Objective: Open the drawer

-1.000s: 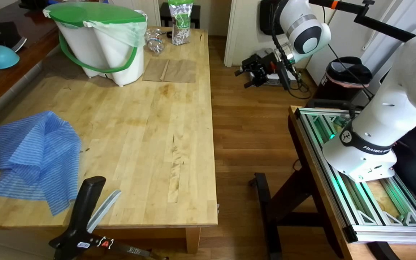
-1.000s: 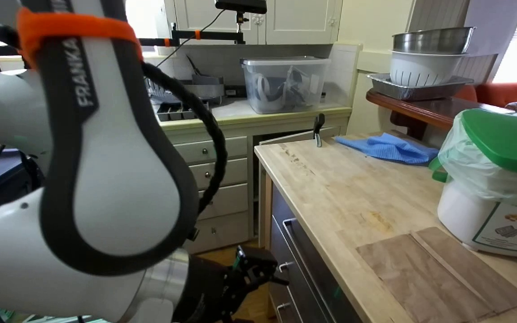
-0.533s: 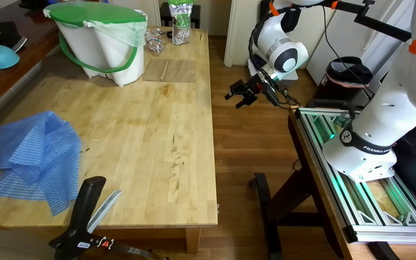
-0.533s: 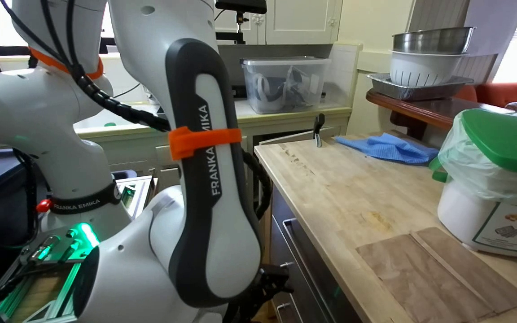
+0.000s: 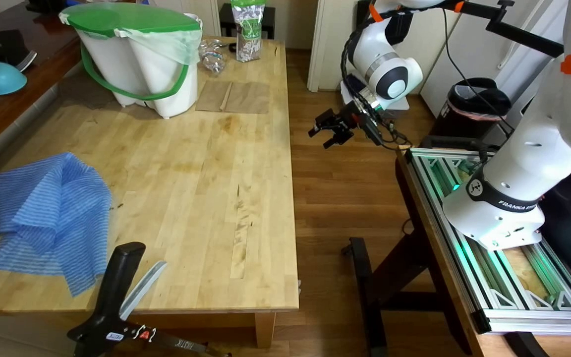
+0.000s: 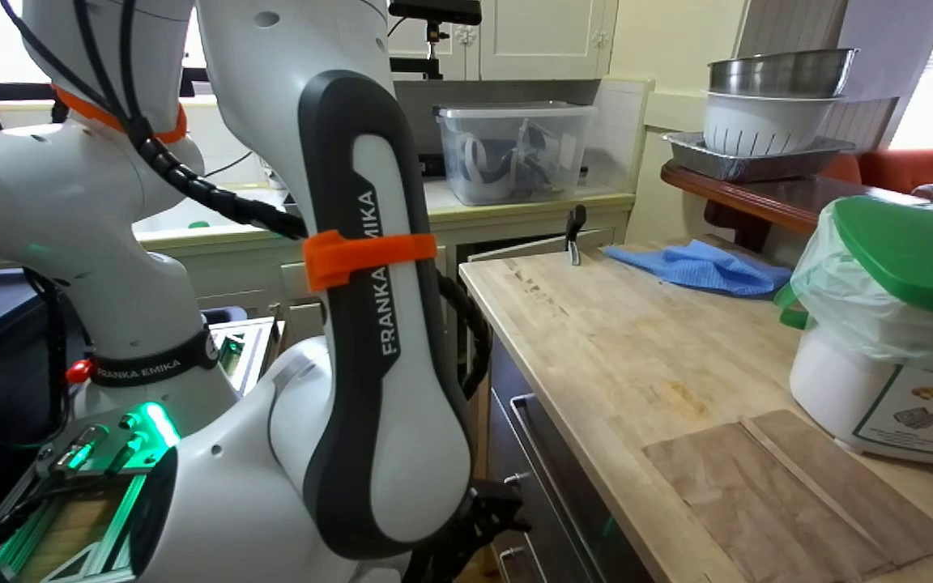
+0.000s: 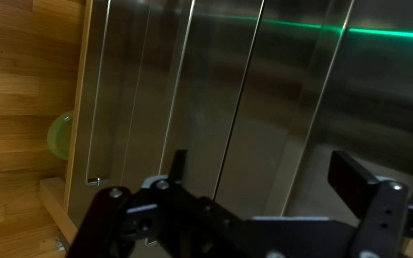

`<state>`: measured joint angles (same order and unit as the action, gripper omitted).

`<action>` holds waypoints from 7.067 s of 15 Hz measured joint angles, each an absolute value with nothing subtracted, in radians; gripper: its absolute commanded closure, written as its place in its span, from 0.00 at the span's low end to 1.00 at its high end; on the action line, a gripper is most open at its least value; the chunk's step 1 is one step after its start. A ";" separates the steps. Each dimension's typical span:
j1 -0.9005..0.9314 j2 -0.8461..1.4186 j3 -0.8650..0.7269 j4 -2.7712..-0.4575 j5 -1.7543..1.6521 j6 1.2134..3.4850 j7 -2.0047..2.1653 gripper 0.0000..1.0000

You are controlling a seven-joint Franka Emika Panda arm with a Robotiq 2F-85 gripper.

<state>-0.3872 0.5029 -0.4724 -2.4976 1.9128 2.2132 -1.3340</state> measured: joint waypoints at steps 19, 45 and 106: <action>-0.350 0.508 -0.440 -2.488 1.952 2.219 -1.334 0.00; -0.300 0.714 -0.434 -2.303 2.092 2.257 -1.334 0.37; -0.235 0.692 -0.415 -2.275 2.339 2.363 -1.331 0.44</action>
